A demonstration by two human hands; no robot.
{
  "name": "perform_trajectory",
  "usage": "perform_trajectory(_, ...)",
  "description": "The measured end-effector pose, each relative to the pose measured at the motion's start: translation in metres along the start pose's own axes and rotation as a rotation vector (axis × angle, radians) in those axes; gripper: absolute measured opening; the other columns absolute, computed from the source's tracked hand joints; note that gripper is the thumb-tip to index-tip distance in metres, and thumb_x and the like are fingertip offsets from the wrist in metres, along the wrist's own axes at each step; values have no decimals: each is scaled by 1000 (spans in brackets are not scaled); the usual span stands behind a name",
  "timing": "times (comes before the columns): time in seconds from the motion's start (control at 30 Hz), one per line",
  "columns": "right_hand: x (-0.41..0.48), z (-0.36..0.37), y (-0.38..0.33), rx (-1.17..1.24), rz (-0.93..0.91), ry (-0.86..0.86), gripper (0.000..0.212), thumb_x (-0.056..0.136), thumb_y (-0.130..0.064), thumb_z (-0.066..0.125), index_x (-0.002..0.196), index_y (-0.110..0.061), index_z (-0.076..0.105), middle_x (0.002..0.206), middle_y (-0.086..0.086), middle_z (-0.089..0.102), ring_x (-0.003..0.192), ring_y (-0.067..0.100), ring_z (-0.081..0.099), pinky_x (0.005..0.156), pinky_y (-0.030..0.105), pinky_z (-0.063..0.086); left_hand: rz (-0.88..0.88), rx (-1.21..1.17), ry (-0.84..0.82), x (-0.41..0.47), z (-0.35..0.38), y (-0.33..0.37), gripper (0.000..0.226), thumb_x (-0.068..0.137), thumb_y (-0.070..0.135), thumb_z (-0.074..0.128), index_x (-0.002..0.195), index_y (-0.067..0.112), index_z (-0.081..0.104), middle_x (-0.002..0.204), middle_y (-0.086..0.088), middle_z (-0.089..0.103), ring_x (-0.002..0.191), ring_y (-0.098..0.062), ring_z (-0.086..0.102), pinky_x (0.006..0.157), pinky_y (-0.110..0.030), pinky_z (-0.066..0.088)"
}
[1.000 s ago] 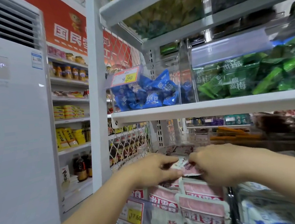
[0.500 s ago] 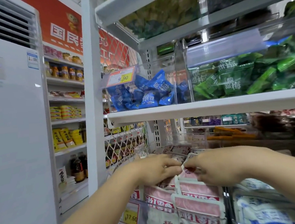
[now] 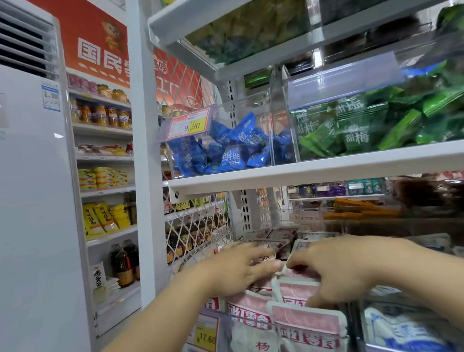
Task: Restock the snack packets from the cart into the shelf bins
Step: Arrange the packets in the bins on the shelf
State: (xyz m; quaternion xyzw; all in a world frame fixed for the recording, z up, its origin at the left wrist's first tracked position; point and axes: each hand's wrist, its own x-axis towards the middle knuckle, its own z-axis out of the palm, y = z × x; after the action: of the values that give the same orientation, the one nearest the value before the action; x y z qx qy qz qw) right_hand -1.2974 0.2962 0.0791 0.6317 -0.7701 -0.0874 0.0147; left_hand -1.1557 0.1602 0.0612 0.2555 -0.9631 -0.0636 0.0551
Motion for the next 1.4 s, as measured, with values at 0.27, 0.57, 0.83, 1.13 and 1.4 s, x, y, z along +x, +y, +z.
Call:
perform_trajectory(0.27, -9, 1, -5, 100, 43, 109, 82, 87, -60, 60, 155, -37, 21, 154, -3, 42, 136, 23, 45, 113, 43, 37, -8, 43, 301, 0, 11, -10, 51, 100, 66, 33, 142, 42, 49, 147, 11, 51, 137, -17, 44, 116, -54, 27)
perform_trajectory(0.57, -41, 20, -47, 164, -112, 717, 43, 91, -56, 49, 125, -33, 63, 124, -9, 68, 116, 18, 61, 102, 41, 44, 70, -195, 586, -102, 26, 1, 33, 101, 46, 49, 130, 35, 63, 132, 19, 58, 124, -1, 51, 109, -38, 43)
perform_trajectory(0.83, -61, 124, -153, 383, -332, 536, 22, 91, -47, 57, 103, -33, 70, 99, -13, 72, 96, 14, 65, 83, 42, 54, -219, -300, 417, -228, 124, -37, 24, 100, 33, 58, 122, 31, 68, 118, 16, 68, 102, 1, 64, 94, -28, 50)
perform_trajectory(1.13, -20, 265, -263, 525, -446, -30, 28, 92, -35, 62, 118, -26, 68, 107, -9, 70, 94, 10, 63, 84, 28, 52, -669, -254, 285, -337, 212, -108, 25, 101, 26, 56, 123, 32, 66, 119, 14, 68, 96, -5, 66, 91, -35, 55)
perform_trajectory(1.4, 49, 334, -322, 531, -343, -326, 70, 94, -40, 63, 153, -18, 32, 142, 11, 51, 114, 26, 61, 94, 38, 53, -806, -549, 560, -357, 219, -135, 20, 100, 21, 59, 114, 33, 68, 112, 14, 70, 99, -6, 67, 90, -27, 52)
